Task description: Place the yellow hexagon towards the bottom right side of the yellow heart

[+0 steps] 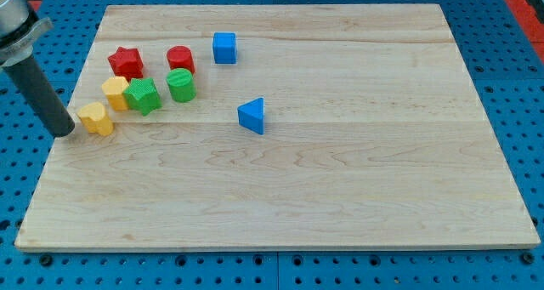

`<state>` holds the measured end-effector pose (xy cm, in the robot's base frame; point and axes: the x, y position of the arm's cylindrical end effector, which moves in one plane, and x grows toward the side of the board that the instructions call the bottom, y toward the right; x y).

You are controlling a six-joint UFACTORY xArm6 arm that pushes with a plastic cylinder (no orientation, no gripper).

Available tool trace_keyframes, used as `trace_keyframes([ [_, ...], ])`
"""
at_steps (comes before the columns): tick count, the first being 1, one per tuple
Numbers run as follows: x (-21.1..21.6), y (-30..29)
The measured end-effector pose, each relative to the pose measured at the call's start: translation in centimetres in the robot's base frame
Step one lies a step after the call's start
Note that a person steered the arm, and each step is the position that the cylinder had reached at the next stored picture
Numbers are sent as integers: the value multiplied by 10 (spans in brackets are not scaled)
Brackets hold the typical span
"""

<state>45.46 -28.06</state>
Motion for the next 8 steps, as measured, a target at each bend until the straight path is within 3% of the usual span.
trace_keyframes([
  [2,-62,-1],
  [3,-77,49],
  [5,-82,89],
  [8,16,112],
])
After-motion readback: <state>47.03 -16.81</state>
